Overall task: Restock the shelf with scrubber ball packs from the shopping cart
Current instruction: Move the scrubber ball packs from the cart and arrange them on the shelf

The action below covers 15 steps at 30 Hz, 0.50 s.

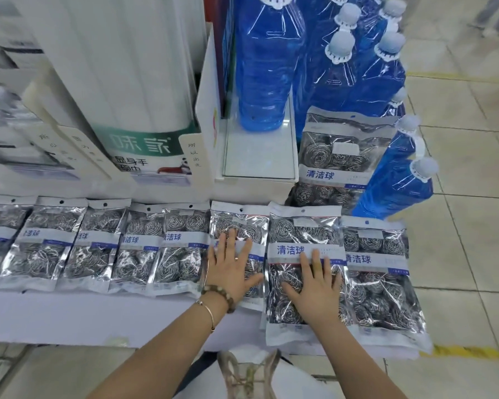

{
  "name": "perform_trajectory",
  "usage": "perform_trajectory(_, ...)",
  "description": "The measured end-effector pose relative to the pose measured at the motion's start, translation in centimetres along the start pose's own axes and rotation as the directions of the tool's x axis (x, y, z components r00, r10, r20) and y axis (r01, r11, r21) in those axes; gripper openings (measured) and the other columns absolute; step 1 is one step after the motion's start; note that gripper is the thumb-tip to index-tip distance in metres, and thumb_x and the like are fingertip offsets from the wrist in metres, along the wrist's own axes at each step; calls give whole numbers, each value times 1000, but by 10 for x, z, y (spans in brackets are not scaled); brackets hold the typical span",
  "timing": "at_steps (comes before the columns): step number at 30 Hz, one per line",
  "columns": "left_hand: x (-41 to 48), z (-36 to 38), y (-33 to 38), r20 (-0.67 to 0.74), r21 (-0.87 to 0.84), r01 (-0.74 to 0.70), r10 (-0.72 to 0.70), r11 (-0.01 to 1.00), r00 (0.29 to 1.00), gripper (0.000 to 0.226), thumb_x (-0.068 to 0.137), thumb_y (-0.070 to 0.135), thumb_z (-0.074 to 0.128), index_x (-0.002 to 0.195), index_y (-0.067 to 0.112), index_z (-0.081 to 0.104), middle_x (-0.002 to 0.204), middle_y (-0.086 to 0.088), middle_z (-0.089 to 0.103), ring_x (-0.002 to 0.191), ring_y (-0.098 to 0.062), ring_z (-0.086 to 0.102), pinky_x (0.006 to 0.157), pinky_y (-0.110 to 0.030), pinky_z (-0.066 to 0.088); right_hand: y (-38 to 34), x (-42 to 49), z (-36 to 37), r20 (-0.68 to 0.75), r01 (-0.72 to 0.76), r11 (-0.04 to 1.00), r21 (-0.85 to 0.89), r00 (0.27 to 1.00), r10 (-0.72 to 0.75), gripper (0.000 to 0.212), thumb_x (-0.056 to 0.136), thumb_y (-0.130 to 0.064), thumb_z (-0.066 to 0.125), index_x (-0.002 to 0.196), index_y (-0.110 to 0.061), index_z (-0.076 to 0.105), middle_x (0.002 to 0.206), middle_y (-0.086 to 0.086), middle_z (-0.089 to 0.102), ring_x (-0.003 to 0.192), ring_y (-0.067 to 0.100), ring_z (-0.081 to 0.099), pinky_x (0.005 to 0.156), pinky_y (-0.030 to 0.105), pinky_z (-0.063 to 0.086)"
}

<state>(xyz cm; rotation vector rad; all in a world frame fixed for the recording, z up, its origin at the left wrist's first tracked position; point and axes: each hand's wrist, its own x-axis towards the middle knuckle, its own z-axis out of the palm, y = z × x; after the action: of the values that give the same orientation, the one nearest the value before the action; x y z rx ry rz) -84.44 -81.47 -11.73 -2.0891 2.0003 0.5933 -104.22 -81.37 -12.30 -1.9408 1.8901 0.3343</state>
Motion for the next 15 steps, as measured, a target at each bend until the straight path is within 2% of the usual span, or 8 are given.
perform_trajectory(2, 3, 3, 4, -18, 11, 23, -23, 1000, 1000, 82, 82, 73, 18, 136, 30, -27, 143, -13, -35, 134, -30, -28, 110, -49, -11, 0, 0, 1, 8, 1, 1000, -11, 1000, -1, 94, 64, -78, -5, 146, -33, -16, 150, -1, -29, 136, 20, -27, 110, 49, -14)
perform_trajectory(8, 10, 10, 15, -47, 30, 22, -20, 999, 999, 79, 85, 69, 23, 135, 34, -27, 141, -17, -36, 136, -37, -24, 106, -56, -13, -8, 6, 4, 60, 0, 999, -52, 998, 3, 88, 63, -73, -14, 135, -25, -31, 144, 3, -38, 132, 25, -34, 108, 55, -15)
perform_trajectory(11, 13, 10, 14, -23, 27, 26, -25, 999, 999, 79, 85, 68, 24, 131, 33, -30, 140, -17, -37, 133, -35, -28, 107, -57, -11, -9, 9, 4, 91, 2, 998, -57, 996, 3, 89, 63, -73, -16, 134, -22, -33, 142, 5, -41, 131, 26, -35, 108, 56, -15)
perform_trajectory(15, 14, 7, 15, 1, 35, 22, -22, 999, 1000, 80, 86, 67, 25, 131, 32, -31, 137, -16, -40, 136, -37, -24, 106, -56, -12, -9, 12, 3, 105, 1, 999, -47, 994, 4, 91, 61, -74, -15, 136, -23, -32, 142, 4, -41, 134, 27, -32, 109, 59, -12)
